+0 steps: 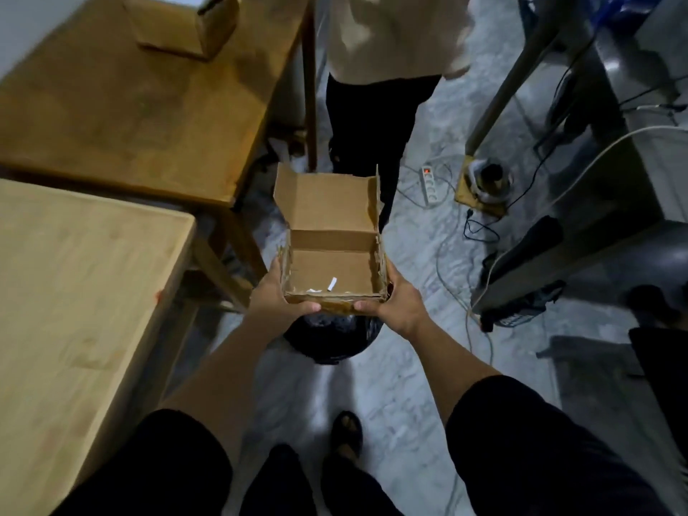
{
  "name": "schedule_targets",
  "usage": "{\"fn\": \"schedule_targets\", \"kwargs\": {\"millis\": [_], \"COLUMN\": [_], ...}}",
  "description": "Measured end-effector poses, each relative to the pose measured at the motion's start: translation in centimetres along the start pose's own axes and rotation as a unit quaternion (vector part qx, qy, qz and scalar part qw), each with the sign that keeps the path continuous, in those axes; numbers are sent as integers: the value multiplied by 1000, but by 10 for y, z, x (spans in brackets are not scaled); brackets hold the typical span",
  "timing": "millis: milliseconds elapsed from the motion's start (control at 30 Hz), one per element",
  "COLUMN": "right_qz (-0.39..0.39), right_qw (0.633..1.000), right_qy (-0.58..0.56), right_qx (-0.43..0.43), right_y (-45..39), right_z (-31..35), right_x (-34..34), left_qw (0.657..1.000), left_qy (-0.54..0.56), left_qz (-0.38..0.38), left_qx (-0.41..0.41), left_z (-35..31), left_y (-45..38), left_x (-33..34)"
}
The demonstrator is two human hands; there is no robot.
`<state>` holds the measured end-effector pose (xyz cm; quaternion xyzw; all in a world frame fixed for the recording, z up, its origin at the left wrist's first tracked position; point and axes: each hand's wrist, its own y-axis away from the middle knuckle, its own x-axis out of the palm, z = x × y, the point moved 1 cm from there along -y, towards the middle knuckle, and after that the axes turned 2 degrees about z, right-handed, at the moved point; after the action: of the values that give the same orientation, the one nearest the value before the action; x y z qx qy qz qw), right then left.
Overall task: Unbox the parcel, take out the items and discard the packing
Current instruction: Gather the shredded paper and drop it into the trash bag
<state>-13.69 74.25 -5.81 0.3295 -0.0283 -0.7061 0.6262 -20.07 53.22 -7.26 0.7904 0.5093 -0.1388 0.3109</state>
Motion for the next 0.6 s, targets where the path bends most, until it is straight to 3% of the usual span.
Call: {"fn": "schedule_targets", "kwargs": {"millis": [367,533,600], "right_qz": [23,45,66], "right_qw": [990,974,950], "right_qy": [33,197,282], "right_qx": [133,102,116], "right_y": [-102,-145,-154], "right_z": [-91,-102,-109], "right_x": [54,69,67], "left_qw": [986,968,951], "left_qy": [-93,-169,-239], "left_qz": [107,141,162], "left_qx": [-89,-120,-110], "left_z": [98,117,113], "left_y": [-102,-141,-147], "left_x": [72,93,92]}}
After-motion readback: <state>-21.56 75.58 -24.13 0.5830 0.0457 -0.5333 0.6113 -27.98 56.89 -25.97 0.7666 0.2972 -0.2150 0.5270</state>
